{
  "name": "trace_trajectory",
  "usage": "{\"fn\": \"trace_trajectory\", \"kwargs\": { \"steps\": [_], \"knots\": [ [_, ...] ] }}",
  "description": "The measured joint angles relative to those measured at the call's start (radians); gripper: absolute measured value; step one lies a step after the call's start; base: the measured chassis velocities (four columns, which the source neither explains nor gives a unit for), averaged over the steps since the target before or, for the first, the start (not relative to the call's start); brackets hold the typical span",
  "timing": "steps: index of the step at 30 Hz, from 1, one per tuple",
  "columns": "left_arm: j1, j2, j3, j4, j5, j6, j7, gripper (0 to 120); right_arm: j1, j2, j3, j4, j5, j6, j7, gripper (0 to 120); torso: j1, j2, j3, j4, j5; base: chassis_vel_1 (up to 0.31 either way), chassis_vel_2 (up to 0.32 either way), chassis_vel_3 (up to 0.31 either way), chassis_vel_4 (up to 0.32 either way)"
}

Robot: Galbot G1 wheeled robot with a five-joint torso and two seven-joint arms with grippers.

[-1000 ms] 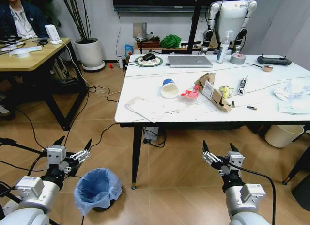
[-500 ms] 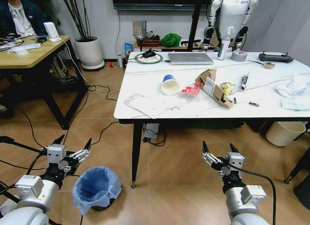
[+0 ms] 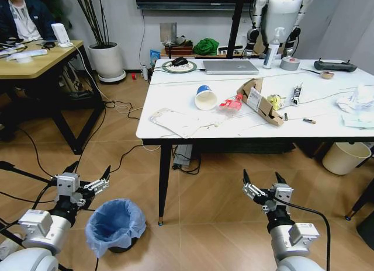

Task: Pick up the trash bin and place the trash from the table into it.

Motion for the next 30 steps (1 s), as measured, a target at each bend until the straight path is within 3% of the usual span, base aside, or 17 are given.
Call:
{"fn": "trace_trajectory", "kwargs": {
  "steps": [30],
  "knots": [
    [-0.048,-0.012,-0.008,0.018,0.006,0.003,0.021,100,0.018,0.028,-0.015,-0.003,-0.011,-0.003,0.004,100,-0.047,-0.121,-0.074,-0.0001,0.0,0.0,0.0,0.0,0.0]
  ]
}}
